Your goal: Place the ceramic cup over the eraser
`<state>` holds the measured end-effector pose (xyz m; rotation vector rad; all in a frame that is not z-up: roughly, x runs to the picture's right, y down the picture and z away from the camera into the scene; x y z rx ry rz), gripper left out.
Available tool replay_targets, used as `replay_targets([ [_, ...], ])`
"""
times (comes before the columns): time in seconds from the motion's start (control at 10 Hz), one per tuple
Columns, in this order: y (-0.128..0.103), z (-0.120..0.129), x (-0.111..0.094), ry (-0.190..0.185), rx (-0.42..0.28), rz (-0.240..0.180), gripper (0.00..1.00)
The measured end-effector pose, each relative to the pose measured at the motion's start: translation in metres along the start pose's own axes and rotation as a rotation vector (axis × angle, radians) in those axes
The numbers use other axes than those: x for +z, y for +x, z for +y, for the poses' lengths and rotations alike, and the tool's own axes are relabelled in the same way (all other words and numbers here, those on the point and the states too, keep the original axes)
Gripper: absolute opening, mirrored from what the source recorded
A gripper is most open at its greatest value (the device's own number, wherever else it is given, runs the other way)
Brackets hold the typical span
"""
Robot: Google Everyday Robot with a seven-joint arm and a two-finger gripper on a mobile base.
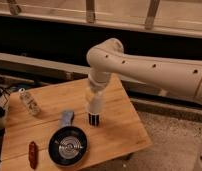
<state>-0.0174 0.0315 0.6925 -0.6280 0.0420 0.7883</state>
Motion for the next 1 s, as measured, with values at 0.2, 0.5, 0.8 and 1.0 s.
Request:
replay_targets([
  [0.2, -0.004, 0.0, 0.011, -0.027, -0.003, 0.005, 0.65],
  [0.5, -0.005, -0.003, 0.026, -0.065, 0.002, 0.022, 0.8],
  [0.8, -0.001, 0.003, 0.025, -0.05, -0.005, 0.028, 0.59],
  [1.0, -0.004, 0.005, 0.03, -0.051, -0.004, 0.034, 0.38],
])
